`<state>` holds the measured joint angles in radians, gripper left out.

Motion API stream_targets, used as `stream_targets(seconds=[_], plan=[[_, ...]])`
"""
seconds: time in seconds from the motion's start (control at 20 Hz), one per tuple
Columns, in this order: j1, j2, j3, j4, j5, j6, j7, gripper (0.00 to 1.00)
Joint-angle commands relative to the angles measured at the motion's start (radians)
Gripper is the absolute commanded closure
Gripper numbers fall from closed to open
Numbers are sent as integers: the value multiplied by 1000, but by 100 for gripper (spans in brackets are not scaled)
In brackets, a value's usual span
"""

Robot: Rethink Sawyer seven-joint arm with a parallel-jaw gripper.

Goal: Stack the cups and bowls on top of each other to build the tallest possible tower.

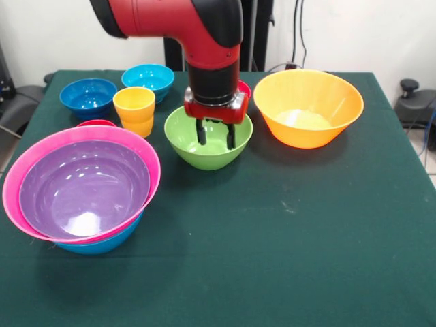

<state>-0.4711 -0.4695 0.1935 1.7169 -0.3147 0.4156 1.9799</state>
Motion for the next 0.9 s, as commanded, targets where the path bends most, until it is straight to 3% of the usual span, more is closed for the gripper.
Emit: stream_targets(seconds=[0.05, 0.35, 0.9], plan=[[41, -144, 51, 56, 63, 90, 82, 0], [53, -196, 53, 65, 95, 125, 66, 0], [126, -141, 13, 1, 115, 100, 105, 0]])
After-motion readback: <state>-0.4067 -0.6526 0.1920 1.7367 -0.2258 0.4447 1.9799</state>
